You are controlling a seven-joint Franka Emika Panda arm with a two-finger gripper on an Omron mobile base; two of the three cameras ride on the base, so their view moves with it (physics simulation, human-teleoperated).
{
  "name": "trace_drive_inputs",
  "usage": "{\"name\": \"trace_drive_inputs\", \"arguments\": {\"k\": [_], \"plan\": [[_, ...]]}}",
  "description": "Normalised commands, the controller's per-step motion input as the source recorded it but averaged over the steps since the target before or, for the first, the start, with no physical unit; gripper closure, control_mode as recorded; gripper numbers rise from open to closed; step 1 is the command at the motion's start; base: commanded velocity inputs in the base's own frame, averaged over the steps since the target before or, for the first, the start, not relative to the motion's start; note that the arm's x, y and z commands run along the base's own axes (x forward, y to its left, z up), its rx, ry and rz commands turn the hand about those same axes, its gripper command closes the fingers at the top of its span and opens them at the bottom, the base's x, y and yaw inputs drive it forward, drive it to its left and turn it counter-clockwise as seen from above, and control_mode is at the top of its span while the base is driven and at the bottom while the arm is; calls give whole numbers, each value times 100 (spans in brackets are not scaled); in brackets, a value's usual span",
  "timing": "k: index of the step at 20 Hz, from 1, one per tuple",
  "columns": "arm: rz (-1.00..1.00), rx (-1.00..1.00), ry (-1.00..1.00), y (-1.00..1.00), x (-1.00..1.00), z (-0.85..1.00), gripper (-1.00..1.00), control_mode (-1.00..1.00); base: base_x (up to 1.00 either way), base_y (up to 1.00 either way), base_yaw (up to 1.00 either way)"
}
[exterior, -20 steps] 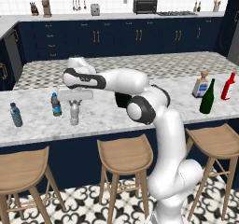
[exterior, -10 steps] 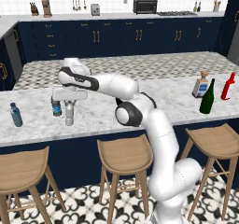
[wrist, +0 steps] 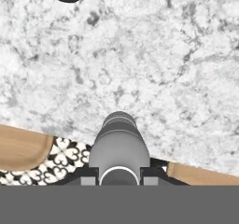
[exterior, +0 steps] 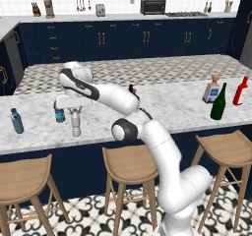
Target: Move the plastic bottles in the middle to the plastics group, and the glass bottles in the middle to the glass group.
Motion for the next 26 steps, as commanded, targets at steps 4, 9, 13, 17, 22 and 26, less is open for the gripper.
{"name": "trace_drive_inputs", "arguments": {"k": [4, 9, 13, 17, 22, 26], "plan": [[4, -11, 1, -28, -26, 0, 100, -100, 0, 0, 0], [3, 0, 1, -5, -2, 0, 100, -100, 0, 0, 0], [4, 0, 0, -3, -1, 0, 100, -100, 0, 0, 0], [0, 0, 0, -6, 0, 0, 100, -100, 0, 0, 0], [0, 0, -4, 0, 0, 0, 100, -100, 0, 0, 0], [0, 0, -8, 0, 0, 0, 100, -100, 0, 0, 0]]}}
